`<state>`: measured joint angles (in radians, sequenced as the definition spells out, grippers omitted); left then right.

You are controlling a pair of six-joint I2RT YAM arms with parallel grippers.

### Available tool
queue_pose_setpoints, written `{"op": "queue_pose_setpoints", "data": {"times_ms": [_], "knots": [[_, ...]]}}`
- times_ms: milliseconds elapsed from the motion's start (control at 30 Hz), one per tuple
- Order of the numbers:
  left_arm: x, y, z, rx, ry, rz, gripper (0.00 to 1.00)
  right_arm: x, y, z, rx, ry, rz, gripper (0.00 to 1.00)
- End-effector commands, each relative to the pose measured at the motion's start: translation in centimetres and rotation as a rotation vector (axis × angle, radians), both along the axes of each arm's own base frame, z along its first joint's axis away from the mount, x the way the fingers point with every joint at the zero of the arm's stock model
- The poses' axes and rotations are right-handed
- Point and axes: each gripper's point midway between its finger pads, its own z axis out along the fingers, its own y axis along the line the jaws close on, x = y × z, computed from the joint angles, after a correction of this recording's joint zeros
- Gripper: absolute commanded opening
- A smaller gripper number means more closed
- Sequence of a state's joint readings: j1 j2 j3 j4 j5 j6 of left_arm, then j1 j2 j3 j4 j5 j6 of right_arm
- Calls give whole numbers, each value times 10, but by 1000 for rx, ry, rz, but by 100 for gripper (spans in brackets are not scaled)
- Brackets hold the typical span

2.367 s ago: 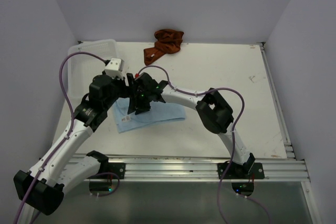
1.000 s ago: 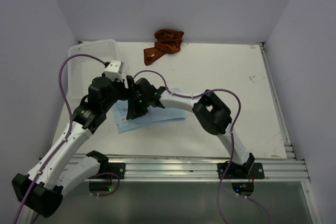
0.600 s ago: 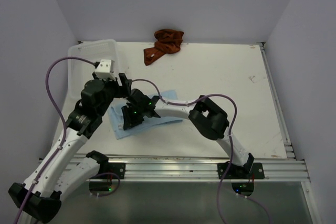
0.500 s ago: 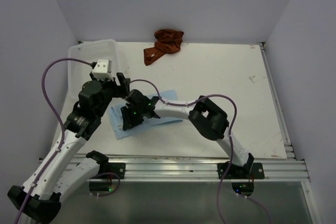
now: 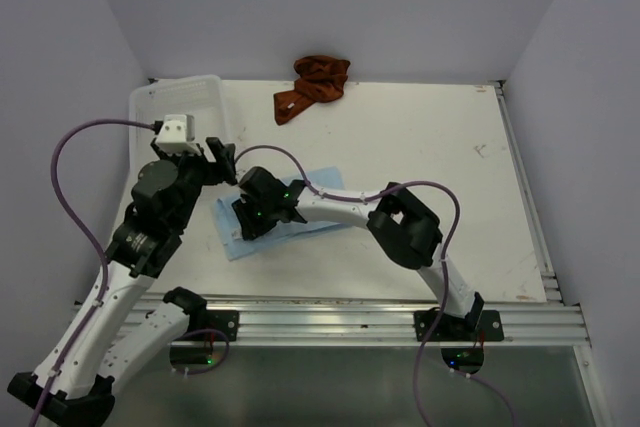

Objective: Roll the towels
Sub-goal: Fold the towel

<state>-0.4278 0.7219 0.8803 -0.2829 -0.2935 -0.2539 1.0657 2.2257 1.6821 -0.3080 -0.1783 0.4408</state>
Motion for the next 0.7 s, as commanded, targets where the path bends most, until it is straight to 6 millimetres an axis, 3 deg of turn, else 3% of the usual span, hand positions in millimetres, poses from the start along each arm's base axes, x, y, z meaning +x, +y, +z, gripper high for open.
{"op": "queue_pose_setpoints", "data": {"times_ms": [0,100,300,667], "knots": [[-11,17,45,-68,-92,76,78,7,2,42,13,-197,76,33],[-15,22,51,-71,-91,94,78,4,0,40,-32,-270,120,21],[-23,31,49,-70,-85,126,79,-11,-4,33,-34,-281,178,8],[-28,34,42,-72,-81,127,80,5,-11,53,-48,-400,114,5]]}}
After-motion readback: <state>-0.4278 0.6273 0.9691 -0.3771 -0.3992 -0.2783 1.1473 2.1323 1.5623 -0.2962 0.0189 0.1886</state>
